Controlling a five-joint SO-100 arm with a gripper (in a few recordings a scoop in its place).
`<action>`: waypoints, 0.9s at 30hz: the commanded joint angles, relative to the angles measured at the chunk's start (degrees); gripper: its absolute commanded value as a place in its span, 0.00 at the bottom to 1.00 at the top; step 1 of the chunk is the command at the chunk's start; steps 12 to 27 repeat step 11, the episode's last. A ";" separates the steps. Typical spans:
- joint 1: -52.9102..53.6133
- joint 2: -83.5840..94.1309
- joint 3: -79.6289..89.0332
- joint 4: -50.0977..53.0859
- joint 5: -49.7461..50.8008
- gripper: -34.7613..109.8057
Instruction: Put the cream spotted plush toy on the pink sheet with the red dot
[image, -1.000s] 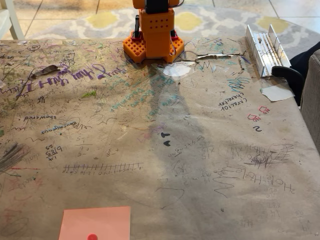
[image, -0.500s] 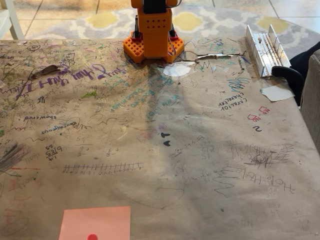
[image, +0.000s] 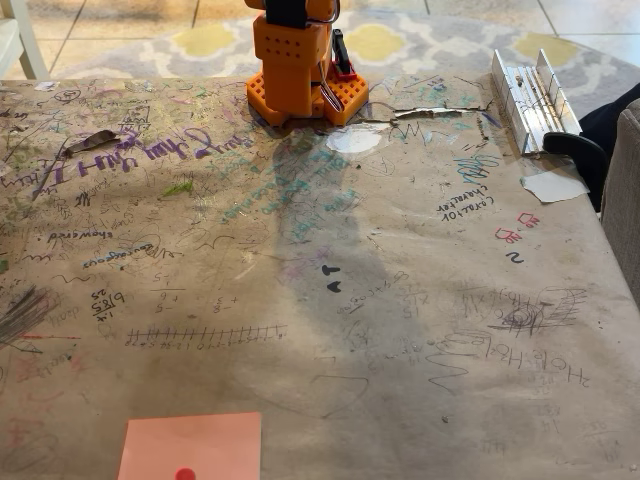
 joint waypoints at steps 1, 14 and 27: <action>-0.09 8.88 37.79 -13.54 -10.20 0.35; -11.95 29.88 76.99 -29.53 -25.49 0.37; -11.95 29.88 76.99 -29.53 -25.49 0.37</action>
